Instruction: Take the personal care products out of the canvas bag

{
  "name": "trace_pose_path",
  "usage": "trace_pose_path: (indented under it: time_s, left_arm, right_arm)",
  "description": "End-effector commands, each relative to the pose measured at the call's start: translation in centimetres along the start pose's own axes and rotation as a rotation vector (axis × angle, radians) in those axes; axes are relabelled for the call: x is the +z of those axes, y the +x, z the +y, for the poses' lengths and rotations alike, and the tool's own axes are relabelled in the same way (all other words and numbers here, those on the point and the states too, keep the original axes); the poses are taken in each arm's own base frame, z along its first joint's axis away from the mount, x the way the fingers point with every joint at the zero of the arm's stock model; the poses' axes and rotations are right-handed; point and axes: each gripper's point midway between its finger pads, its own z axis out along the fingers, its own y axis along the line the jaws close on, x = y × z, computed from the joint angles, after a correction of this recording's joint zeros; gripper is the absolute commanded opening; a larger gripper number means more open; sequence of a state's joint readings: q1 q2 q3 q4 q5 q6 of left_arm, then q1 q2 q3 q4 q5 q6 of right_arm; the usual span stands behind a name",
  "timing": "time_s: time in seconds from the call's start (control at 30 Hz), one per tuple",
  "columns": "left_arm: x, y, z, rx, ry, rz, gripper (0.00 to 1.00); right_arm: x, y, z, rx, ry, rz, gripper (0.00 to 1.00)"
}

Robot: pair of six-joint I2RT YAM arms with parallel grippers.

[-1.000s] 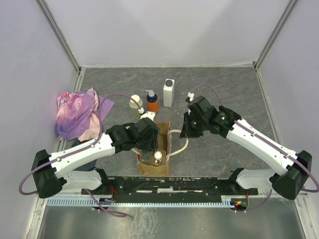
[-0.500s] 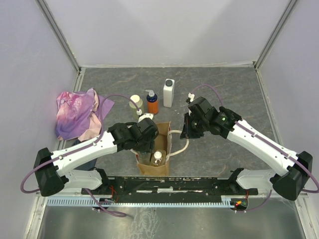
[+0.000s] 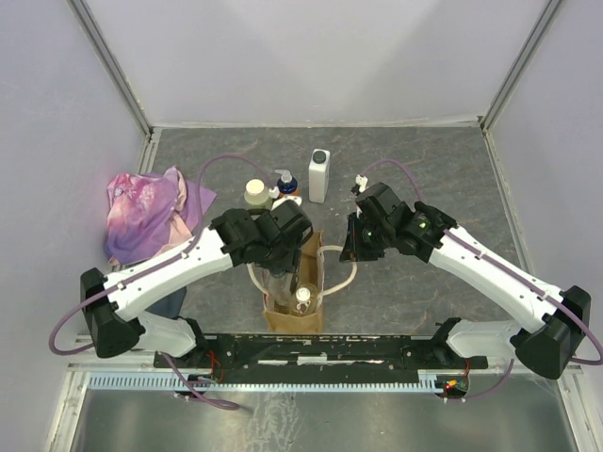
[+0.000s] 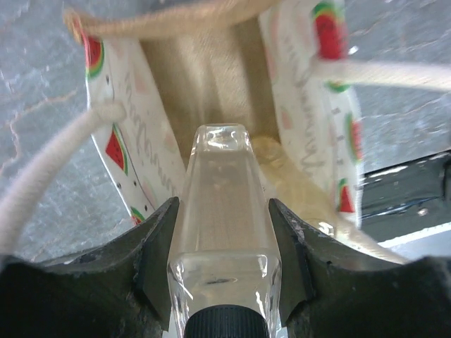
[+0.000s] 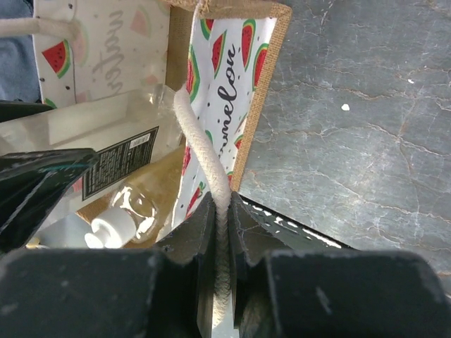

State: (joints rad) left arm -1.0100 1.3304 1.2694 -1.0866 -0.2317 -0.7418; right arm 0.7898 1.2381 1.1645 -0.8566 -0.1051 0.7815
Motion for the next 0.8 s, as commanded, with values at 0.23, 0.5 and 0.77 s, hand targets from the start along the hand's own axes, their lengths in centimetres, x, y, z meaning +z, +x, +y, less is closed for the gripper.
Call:
trace_pose_path:
  time_s: [0.23,0.5,0.77]
  left_arm:
    - [-8.4,-10.6,-6.0,0.056,0.153,-0.231,0.28]
    - [-11.6,-15.2,-6.0,0.089,0.087,-0.336,0.29]
    - [-10.4,-21.1,-1.8,-0.028,0.0,-0.438,0.31]
  right_arm:
    - [0.0,-0.4,0.5,0.001,-0.037,-0.033,0.16]
    - [0.4,-0.1,0.7,0.006,-0.055,-0.028,0.16]
    - [0.6,-0.1,1.0,0.001,-0.065,-0.019,0.16]
